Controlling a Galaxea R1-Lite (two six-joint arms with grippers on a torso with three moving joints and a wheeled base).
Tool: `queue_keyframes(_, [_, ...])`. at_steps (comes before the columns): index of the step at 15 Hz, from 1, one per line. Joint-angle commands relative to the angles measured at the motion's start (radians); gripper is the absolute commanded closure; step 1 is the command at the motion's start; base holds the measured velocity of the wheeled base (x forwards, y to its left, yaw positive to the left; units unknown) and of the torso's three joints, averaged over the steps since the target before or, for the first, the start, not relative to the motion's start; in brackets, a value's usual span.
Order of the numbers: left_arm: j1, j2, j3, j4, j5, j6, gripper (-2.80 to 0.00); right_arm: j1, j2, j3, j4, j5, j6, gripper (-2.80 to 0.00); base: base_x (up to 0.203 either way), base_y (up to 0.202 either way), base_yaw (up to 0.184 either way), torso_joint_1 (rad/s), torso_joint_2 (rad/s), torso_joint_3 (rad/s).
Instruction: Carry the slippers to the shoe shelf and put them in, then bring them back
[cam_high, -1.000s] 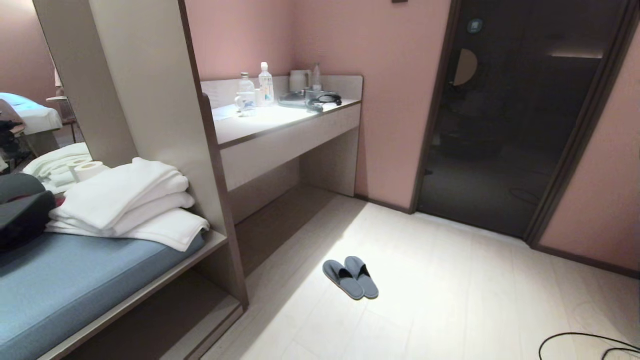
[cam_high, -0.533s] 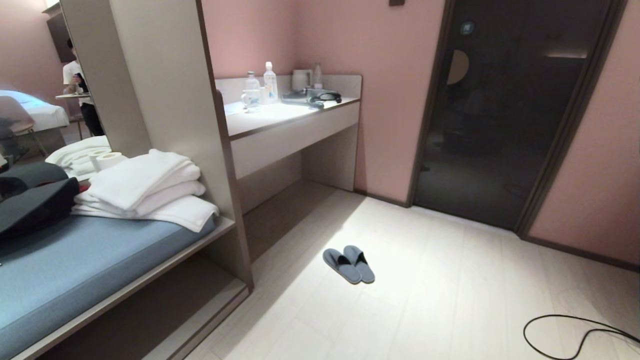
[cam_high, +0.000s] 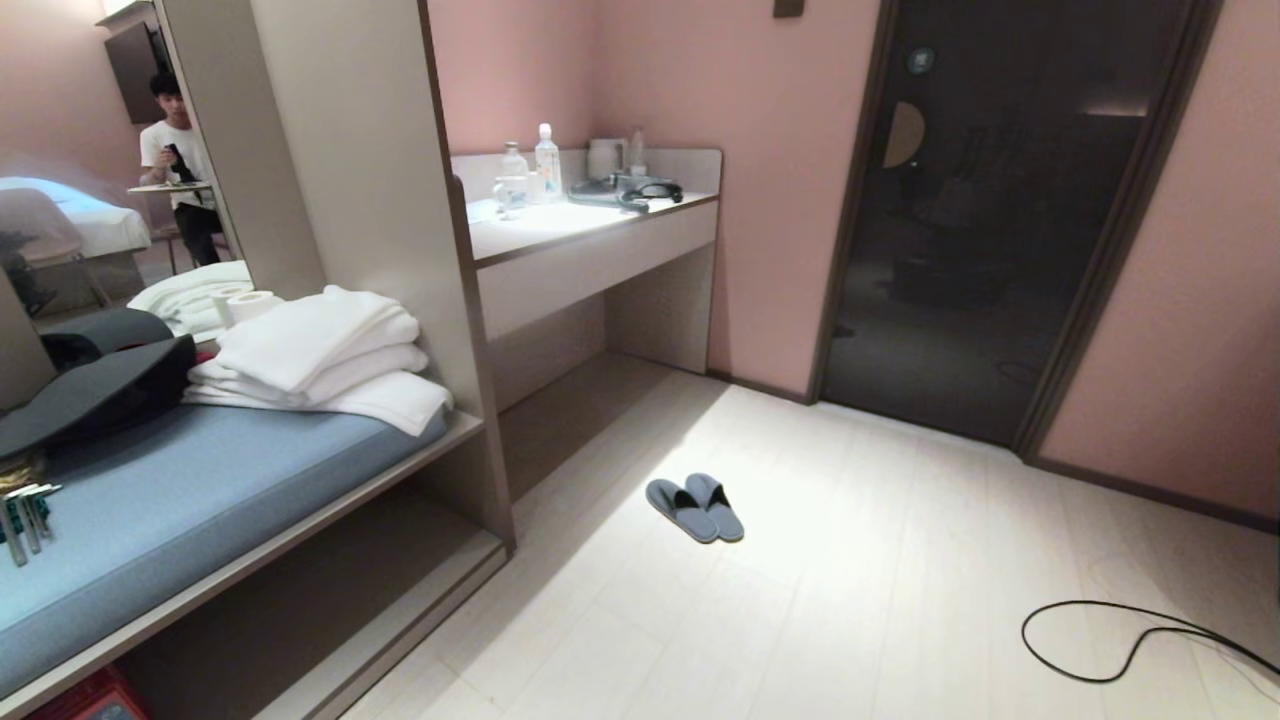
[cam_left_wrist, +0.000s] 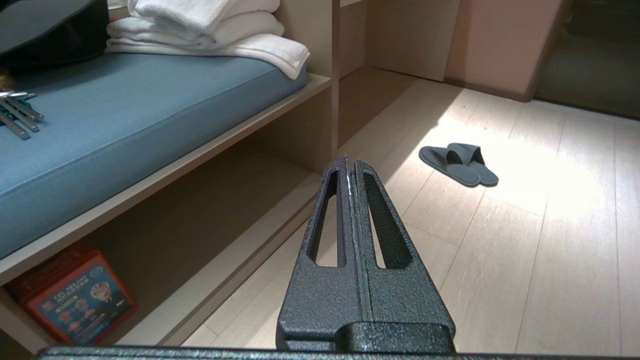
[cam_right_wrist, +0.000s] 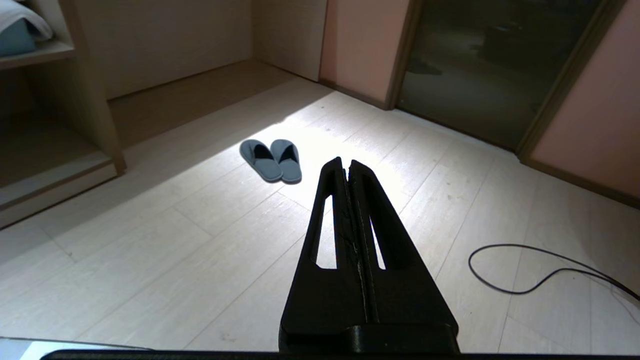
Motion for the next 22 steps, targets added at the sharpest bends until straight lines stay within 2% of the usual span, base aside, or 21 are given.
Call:
queue_keyframes(1, [0.000,0.001,0.000,-0.001,0.000,0.000,0.00,0.000,0.001,0.000,0.000,0.000,-0.002,0.00,0.000,0.000,0.000,0.000,0.00,0.000])
queue_keyframes(22, [0.000,0.001,0.000,-0.001,0.000,-0.002,0.00,0.000,0.001,0.002,0.000,0.001,-0.002,0.00,0.000,0.000,0.000,0.000,0.00,0.000])
